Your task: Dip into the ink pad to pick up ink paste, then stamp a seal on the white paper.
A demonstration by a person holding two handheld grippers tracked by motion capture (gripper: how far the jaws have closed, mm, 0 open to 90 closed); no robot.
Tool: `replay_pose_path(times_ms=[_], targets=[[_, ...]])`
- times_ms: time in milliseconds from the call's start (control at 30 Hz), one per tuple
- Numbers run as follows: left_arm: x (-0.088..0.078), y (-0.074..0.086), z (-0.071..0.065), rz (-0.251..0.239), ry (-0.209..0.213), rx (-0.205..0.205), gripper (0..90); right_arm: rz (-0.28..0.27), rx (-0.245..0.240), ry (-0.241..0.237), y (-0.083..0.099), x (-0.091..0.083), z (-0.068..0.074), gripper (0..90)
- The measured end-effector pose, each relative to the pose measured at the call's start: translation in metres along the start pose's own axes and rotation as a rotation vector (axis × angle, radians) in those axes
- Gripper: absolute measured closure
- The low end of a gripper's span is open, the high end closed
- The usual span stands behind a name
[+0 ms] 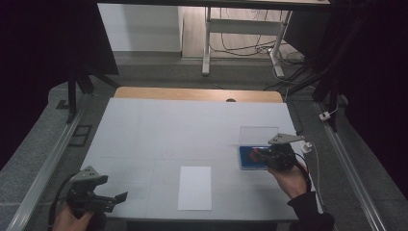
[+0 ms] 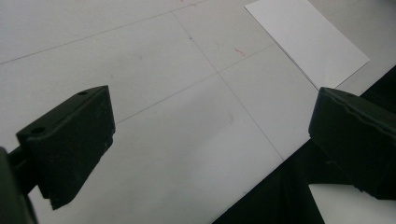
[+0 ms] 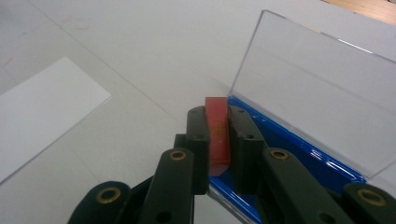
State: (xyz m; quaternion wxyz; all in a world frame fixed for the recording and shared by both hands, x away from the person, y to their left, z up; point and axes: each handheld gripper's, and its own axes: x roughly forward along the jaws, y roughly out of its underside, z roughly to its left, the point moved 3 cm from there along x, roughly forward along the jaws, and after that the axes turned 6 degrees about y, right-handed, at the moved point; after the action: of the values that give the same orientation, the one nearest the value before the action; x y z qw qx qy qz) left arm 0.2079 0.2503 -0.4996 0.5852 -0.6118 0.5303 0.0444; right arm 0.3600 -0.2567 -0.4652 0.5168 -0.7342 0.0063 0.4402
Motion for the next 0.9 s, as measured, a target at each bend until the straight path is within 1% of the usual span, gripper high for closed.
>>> replay_pose_path(times_ms=[200, 400, 700, 833, 900], targets=[[0.000, 0.000, 0.000, 0.002, 0.000, 0.000, 1.2, -0.019, 0.001, -0.036, -0.003, -0.003, 0.010, 79.7], [0.000, 0.000, -0.001, 0.003, -0.002, 0.002, 1.2, -0.031, -0.010, -0.070, -0.006, -0.005, 0.019, 79.7], [0.000, 0.000, 0.000, 0.002, 0.000, 0.001, 1.2, -0.033, -0.049, -0.107, -0.011, -0.004, 0.033, 79.7], [0.000, 0.000, 0.000, 0.002, 0.000, 0.000, 1.2, -0.033, -0.085, -0.117, -0.013, -0.001, 0.041, 79.7], [0.000, 0.000, 0.000, 0.002, 0.001, 0.000, 1.2, -0.034, -0.094, -0.123, -0.015, 0.000, 0.045, 79.7]])
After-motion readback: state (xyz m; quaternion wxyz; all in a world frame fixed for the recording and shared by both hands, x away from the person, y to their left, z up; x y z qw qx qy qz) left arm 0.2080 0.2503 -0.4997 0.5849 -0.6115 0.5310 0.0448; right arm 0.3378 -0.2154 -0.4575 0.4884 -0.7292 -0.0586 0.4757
